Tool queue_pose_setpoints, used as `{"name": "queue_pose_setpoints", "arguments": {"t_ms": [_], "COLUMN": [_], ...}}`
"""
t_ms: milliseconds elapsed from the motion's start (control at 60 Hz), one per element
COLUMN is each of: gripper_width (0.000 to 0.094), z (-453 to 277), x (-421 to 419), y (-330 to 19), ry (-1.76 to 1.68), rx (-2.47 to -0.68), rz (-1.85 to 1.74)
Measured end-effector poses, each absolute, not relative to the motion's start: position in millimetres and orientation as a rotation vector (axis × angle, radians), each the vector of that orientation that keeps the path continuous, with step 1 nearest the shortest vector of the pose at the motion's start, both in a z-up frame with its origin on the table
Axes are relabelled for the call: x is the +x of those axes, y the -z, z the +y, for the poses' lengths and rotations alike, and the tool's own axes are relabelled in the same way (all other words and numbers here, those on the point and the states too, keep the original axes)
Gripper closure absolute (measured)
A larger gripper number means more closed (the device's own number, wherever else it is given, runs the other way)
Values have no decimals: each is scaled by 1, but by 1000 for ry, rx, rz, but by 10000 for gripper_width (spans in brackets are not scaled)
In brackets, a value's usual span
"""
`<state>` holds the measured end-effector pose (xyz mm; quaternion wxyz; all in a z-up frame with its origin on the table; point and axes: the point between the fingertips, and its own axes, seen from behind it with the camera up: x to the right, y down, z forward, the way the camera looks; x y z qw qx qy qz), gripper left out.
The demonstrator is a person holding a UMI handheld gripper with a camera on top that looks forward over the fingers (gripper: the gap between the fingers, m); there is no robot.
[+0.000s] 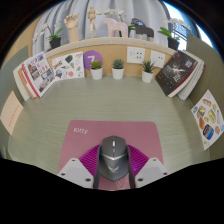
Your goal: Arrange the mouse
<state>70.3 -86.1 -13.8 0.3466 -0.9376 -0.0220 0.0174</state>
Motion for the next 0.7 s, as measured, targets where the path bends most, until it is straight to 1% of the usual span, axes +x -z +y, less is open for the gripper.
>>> {"name": "queue_pose_setpoints", "arguments": {"t_ms": [83, 100, 117, 133, 167, 200, 233, 267, 333, 517, 617, 700], "gripper_width": [447, 416, 325, 285, 74, 64, 99, 87, 78, 74, 65, 67], "z": [-87, -87, -89, -90, -92, -93, -95, -97, -101, -130, -153, -171], "x": [71, 72, 75, 78, 82, 84, 84, 84, 74, 29, 4, -10], "y": [14, 14, 14, 14, 12, 7, -1, -12, -41, -136, -174, -195], "ry": [-43, -41, -34, -20, -3, 7, 10, 14, 5, -65, -130, -154], "rx": [-2448, -2454, -2463, -2471, -2486, -2485, -2480, -2472, -2440, -2344, -2314, -2293], "rz": [-51, -45, -36, -26, -15, -7, 1, 7, -15, -87, -83, -94]}}
